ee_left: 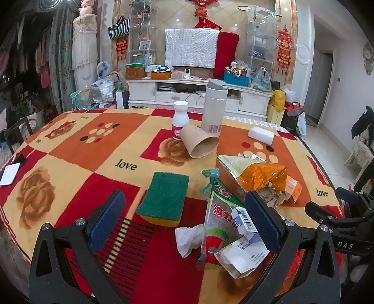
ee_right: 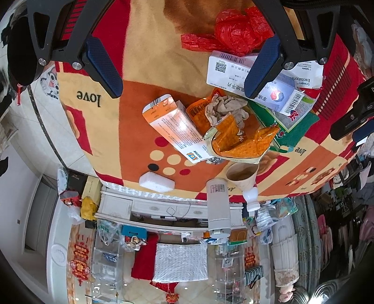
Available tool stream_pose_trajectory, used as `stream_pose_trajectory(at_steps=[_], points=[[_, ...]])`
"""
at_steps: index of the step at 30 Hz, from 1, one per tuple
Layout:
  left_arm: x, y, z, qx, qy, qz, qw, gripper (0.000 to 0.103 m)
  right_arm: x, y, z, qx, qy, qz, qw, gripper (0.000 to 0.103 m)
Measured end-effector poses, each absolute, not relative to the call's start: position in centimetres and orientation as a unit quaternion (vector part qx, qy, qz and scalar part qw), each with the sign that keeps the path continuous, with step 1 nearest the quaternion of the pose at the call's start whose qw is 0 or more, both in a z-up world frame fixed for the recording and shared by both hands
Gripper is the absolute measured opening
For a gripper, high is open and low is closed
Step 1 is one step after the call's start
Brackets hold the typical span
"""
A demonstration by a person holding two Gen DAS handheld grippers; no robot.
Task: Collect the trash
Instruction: 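Grasp the orange snack bag with the right gripper while the left gripper reaches toward the seaweed bag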
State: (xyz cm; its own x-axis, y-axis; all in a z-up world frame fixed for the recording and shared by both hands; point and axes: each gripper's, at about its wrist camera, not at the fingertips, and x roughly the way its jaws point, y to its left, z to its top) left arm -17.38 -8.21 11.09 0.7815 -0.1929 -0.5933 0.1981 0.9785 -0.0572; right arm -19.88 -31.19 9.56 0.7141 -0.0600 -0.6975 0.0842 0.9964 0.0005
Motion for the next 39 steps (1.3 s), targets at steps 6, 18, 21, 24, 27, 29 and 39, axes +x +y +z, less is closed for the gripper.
stream_pose_trajectory(at_steps=[6,18,21,24,27,29,39], points=[[-16.7,-7.3,10.8,-0.008,0.332,-0.103,0.938,0.102,-19.8,-31.3,9.7,0.014,0.378,-0.036,0.925,0.103],[-15.7,-5.9,10.0,-0.003,0.362,-0.105,0.926,0.102,-19.0,-31.8,9.3,0.030,0.393,-0.009,0.919,0.103],[-14.9,-5.8,9.9,-0.008,0.371,-0.112,0.922,0.102,-18.5,-31.7,9.4,0.034,0.397,0.004,0.917,0.103],[-14.1,-5.8,9.6,-0.016,0.389,-0.125,0.913,0.102,-17.7,-31.4,9.8,0.036,0.396,0.022,0.917,0.103],[-13.3,-5.8,9.1,-0.022,0.404,-0.136,0.904,0.102,-16.2,-31.1,10.6,0.042,0.395,0.041,0.917,0.103],[-12.8,-6.1,8.7,-0.021,0.414,-0.146,0.898,0.102,-15.1,-30.8,11.1,0.046,0.394,0.053,0.916,0.103],[-10.0,-8.9,6.2,-0.003,0.468,-0.199,0.861,0.091,-8.5,-27.7,9.4,0.040,0.448,0.094,0.888,0.103]])
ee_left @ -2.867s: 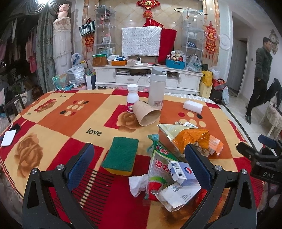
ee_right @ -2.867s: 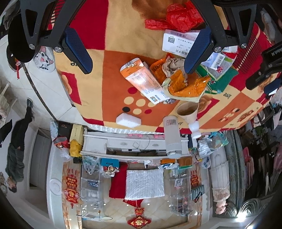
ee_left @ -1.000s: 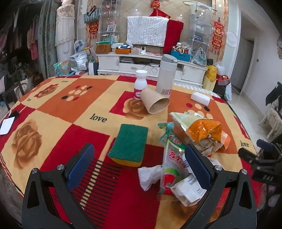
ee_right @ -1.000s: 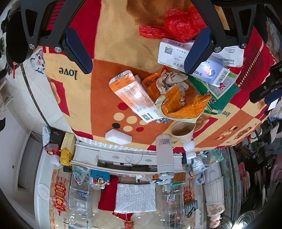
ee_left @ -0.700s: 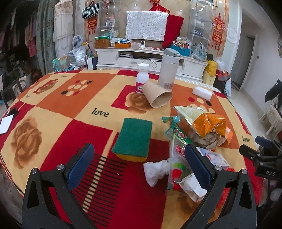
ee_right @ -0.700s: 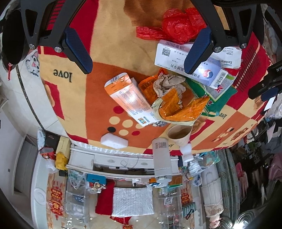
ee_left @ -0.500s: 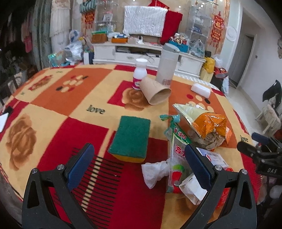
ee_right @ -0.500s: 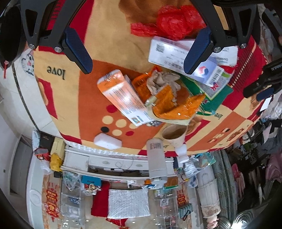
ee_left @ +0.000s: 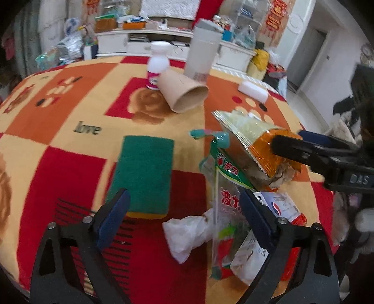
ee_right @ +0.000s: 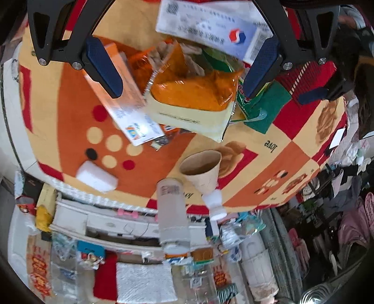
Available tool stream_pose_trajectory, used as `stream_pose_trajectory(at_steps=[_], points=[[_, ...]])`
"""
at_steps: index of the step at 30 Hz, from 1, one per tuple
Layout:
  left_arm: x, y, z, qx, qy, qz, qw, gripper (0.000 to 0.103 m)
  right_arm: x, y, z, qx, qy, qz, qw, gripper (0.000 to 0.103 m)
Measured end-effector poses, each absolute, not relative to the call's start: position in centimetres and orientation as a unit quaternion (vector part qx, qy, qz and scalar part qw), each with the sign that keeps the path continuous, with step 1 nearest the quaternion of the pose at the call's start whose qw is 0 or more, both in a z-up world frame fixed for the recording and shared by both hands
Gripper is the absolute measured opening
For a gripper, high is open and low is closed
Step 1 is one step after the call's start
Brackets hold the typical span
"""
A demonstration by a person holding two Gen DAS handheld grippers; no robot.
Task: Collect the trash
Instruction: 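Grasp the orange snack bag with the right gripper while the left gripper reaches toward the seaweed bag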
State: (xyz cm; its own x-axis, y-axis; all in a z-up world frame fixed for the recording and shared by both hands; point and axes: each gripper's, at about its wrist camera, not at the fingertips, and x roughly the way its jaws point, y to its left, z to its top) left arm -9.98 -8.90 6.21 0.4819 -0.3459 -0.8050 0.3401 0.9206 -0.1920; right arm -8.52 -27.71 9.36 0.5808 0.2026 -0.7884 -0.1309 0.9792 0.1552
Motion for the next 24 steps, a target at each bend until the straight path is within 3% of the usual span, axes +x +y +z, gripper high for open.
stream_pose_trajectory(at_steps=[2,4,6,7,8,11,24], points=[[-9.5,-9.5,5.4,0.005,0.481,-0.208,0.852,0.073,-7.6,-27.5,8.4,0.044,0.462,0.096,0.880,0.103],[-9.2,-9.9,4.6,0.005,0.493,-0.220,0.842,0.061,-7.1,-27.6,7.6,0.053,0.472,0.102,0.874,0.087],[-9.4,-10.1,4.7,0.013,0.486,-0.230,0.843,0.045,-6.8,-27.8,7.1,0.064,0.475,0.113,0.870,0.085],[-9.4,-10.2,4.7,0.012,0.488,-0.239,0.840,0.026,-6.9,-27.7,7.1,0.065,0.472,0.115,0.872,0.081],[-9.4,-10.1,4.7,0.004,0.495,-0.249,0.832,0.014,-7.0,-27.7,7.2,0.064,0.467,0.118,0.874,0.078],[-9.4,-9.7,5.1,-0.012,0.498,-0.261,0.827,0.009,-7.5,-27.5,7.8,0.064,0.457,0.131,0.877,0.065],[-9.2,-5.7,10.4,-0.055,0.454,-0.235,0.858,0.007,-10.2,-28.0,12.3,0.058,0.402,0.154,0.900,0.063]])
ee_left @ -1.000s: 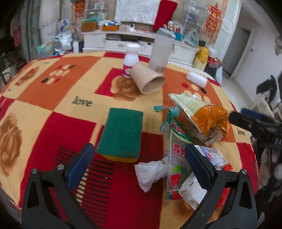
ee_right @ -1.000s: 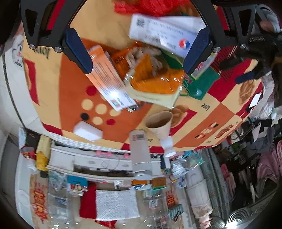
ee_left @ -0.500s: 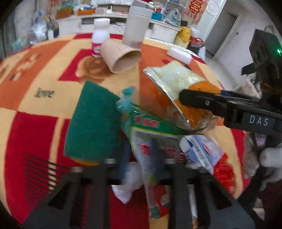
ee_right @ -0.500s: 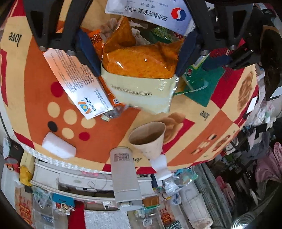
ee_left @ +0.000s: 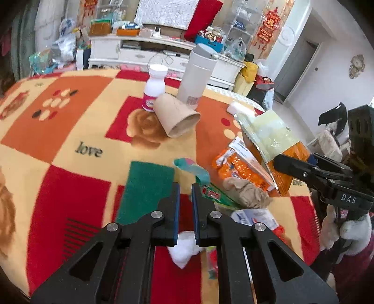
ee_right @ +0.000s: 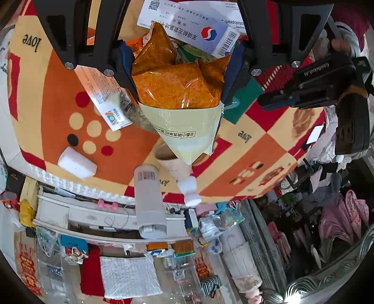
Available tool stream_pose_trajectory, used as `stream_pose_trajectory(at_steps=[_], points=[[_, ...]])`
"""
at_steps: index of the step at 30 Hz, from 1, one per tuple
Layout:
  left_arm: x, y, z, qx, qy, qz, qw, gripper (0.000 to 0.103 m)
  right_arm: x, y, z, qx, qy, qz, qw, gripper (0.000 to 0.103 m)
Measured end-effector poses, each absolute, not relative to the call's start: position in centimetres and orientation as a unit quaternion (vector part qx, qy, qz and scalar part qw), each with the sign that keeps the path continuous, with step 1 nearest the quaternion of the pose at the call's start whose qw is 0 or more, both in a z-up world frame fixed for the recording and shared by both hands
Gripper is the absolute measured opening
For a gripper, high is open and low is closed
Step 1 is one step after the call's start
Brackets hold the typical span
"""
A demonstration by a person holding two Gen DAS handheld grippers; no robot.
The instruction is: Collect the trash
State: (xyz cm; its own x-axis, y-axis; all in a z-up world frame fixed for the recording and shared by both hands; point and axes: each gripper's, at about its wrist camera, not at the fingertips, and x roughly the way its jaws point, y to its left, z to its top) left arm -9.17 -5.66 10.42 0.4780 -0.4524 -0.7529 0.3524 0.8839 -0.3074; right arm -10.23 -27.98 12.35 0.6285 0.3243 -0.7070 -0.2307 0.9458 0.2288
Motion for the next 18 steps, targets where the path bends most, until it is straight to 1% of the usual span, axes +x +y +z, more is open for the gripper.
stream_pose_trajectory(at_steps=[3,4,5,7,8,12,15,17,18], points=[[-8.6,-6.7,8.4,-0.069,0.484,-0.236,0.840,0.010,-10.7,-28.3,12.2,0.051,0.404,0.149,0.901,0.063],[-8.5,-7.1,7.8,-0.071,0.495,-0.237,0.833,0.015,-10.9,-28.4,12.1,0.046,0.407,0.146,0.901,0.063],[-8.5,-7.4,7.0,-0.075,0.507,-0.238,0.825,0.026,-11.0,-28.5,11.9,0.044,0.409,0.144,0.900,0.063],[-8.4,-7.9,6.0,-0.096,0.522,-0.248,0.811,0.039,-11.4,-28.8,11.6,0.039,0.412,0.141,0.899,0.064],[-8.3,-8.1,5.5,-0.108,0.527,-0.255,0.803,0.040,-11.6,-28.9,11.5,0.035,0.415,0.139,0.899,0.064],[-8.2,-9.7,4.8,-0.093,0.536,-0.258,0.798,0.040,-12.1,-29.2,11.0,0.024,0.421,0.132,0.897,0.064],[-8.1,-10.3,4.2,-0.079,0.545,-0.250,0.797,0.037,-12.2,-29.6,10.8,0.025,0.425,0.131,0.895,0.064],[-8.1,-10.3,3.9,-0.084,0.549,-0.263,0.789,0.012,-12.3,-29.6,10.5,0.023,0.428,0.131,0.894,0.064],[-8.1,-10.2,3.8,-0.082,0.550,-0.264,0.788,0.011,-12.2,-29.6,10.5,0.023,0.429,0.131,0.893,0.064]])
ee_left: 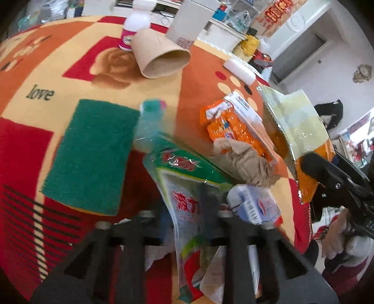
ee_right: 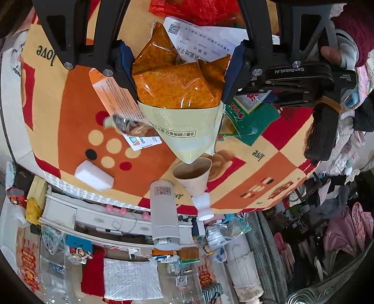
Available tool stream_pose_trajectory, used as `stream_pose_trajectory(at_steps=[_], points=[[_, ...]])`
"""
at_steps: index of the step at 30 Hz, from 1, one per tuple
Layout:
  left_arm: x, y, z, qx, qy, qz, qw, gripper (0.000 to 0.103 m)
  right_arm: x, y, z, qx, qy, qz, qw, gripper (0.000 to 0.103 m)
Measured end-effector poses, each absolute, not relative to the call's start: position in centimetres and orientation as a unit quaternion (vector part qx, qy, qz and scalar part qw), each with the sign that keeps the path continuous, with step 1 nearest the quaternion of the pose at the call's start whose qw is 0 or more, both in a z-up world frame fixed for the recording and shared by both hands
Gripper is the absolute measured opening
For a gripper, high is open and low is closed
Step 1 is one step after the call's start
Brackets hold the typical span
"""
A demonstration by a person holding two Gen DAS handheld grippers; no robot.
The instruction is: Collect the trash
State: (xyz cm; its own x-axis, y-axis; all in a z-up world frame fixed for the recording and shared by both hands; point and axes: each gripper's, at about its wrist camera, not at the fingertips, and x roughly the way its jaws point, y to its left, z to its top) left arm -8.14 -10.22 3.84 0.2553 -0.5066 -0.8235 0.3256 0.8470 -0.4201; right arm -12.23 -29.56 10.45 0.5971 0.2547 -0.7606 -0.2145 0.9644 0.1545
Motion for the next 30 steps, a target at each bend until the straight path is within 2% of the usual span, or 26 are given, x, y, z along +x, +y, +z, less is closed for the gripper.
stream_pose_trajectory(at_steps=[2,5,21,30], points=[[-8.3,-9.9,4.2,-0.082,0.543,-0.267,0.792,0.006,-12.2,-29.5,10.3,0.023,0.431,0.133,0.892,0.064],[-8.6,-8.9,5.6,-0.087,0.527,-0.267,0.802,0.005,-12.2,-29.3,10.2,0.023,0.432,0.136,0.891,0.065],[-9.4,-2.1,14.4,-0.123,0.423,-0.228,0.868,0.004,-12.8,-28.2,10.6,0.011,0.431,0.145,0.891,0.065],[-9.2,-0.1,17.7,-0.135,0.392,-0.215,0.884,0.004,-13.6,-28.4,12.0,0.016,0.412,0.147,0.899,0.066]])
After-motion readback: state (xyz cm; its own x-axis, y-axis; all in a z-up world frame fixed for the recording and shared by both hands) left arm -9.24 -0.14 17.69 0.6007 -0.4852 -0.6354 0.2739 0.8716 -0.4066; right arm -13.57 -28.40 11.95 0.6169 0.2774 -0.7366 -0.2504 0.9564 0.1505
